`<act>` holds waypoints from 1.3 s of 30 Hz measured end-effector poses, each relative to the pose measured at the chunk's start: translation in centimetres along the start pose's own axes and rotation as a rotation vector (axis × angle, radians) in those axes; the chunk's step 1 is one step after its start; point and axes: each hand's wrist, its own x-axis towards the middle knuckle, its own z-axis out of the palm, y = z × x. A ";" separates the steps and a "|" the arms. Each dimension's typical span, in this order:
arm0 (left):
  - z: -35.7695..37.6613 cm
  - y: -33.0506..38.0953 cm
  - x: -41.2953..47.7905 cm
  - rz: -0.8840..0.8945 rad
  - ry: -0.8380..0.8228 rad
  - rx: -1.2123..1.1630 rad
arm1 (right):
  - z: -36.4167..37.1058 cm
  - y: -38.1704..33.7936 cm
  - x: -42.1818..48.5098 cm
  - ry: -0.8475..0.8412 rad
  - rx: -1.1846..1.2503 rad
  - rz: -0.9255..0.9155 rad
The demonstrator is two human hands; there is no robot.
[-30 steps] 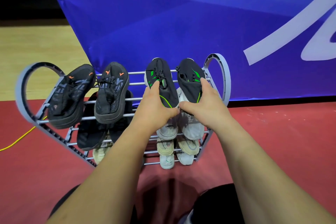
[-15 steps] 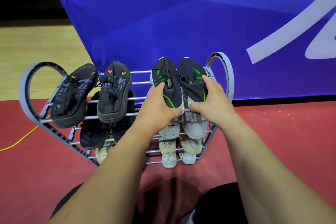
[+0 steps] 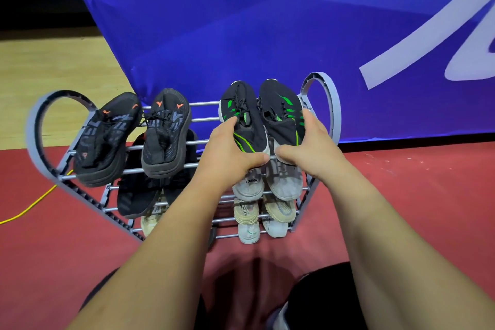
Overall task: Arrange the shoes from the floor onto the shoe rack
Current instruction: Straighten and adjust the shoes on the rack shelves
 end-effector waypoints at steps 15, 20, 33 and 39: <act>0.3 0.5 -0.3 0.048 0.068 0.018 | 0.4 -0.4 0.5 0.018 0.039 -0.021; -0.5 0.6 -0.5 0.070 0.068 0.055 | 0.9 -1.5 0.5 0.026 -0.126 -0.022; -12.6 -4.6 -0.4 0.053 0.442 0.346 | 9.9 -11.4 -0.6 0.006 -0.048 -0.435; -16.5 -8.4 -1.5 -0.171 0.499 0.356 | 14.4 -13.3 -0.4 -0.100 -0.059 -0.348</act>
